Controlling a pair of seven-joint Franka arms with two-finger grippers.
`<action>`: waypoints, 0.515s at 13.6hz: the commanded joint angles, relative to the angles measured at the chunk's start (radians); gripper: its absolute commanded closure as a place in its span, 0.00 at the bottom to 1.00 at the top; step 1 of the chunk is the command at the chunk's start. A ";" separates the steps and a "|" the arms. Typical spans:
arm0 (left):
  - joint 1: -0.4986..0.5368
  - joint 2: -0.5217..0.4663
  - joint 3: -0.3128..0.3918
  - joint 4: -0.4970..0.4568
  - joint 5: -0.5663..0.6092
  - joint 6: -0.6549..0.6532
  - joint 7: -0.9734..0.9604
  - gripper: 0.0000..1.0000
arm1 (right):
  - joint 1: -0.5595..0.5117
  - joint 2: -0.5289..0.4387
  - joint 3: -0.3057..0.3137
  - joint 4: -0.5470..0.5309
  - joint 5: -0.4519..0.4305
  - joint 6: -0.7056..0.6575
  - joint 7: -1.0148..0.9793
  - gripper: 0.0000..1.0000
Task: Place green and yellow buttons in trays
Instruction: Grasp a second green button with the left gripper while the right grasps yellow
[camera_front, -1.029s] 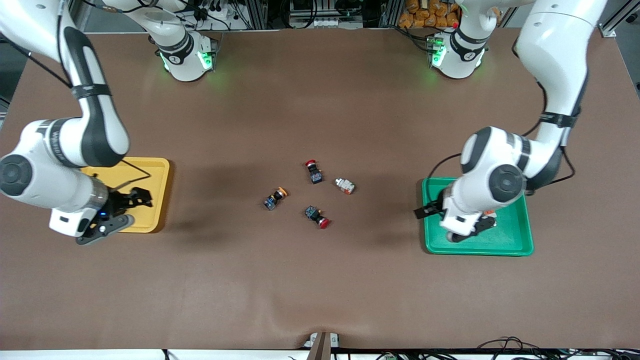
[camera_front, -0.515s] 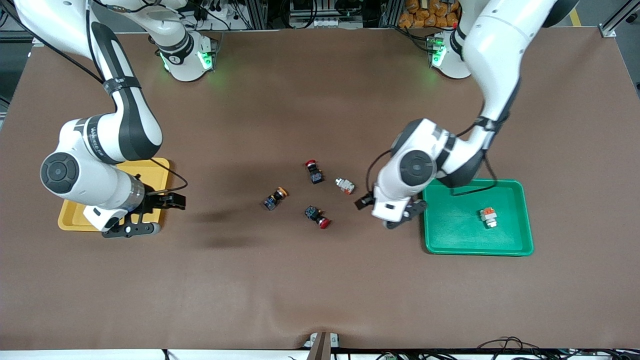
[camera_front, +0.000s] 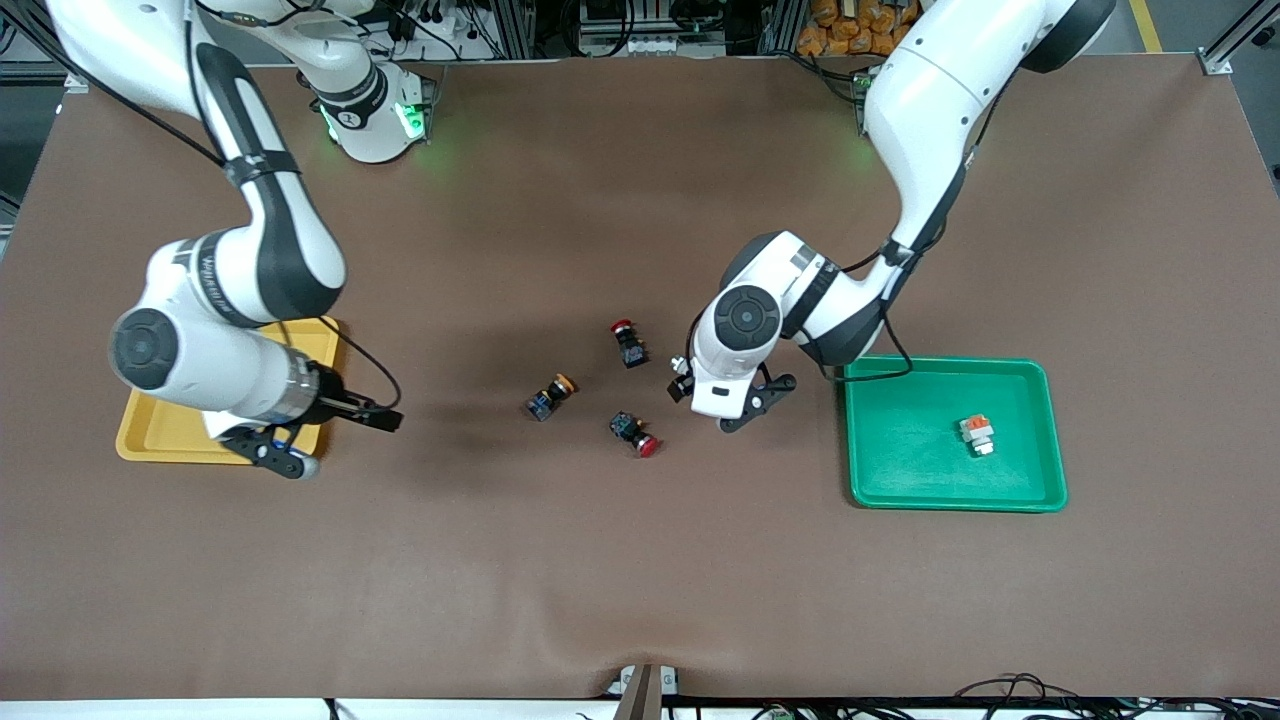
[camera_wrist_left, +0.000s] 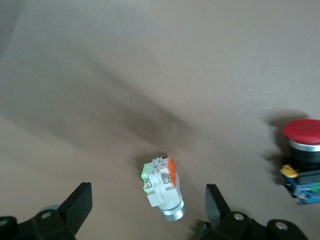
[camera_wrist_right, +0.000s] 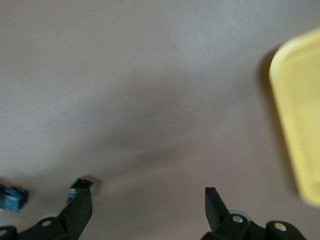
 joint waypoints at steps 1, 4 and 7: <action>-0.010 -0.008 0.011 -0.053 0.024 0.073 -0.104 0.00 | 0.072 0.047 -0.009 0.023 0.026 0.013 0.180 0.00; -0.027 -0.002 0.011 -0.082 0.022 0.139 -0.175 0.00 | 0.137 0.084 -0.009 0.023 0.027 0.083 0.428 0.00; -0.034 -0.004 0.012 -0.107 0.022 0.150 -0.199 0.00 | 0.258 0.147 -0.012 0.015 0.042 0.180 0.623 0.00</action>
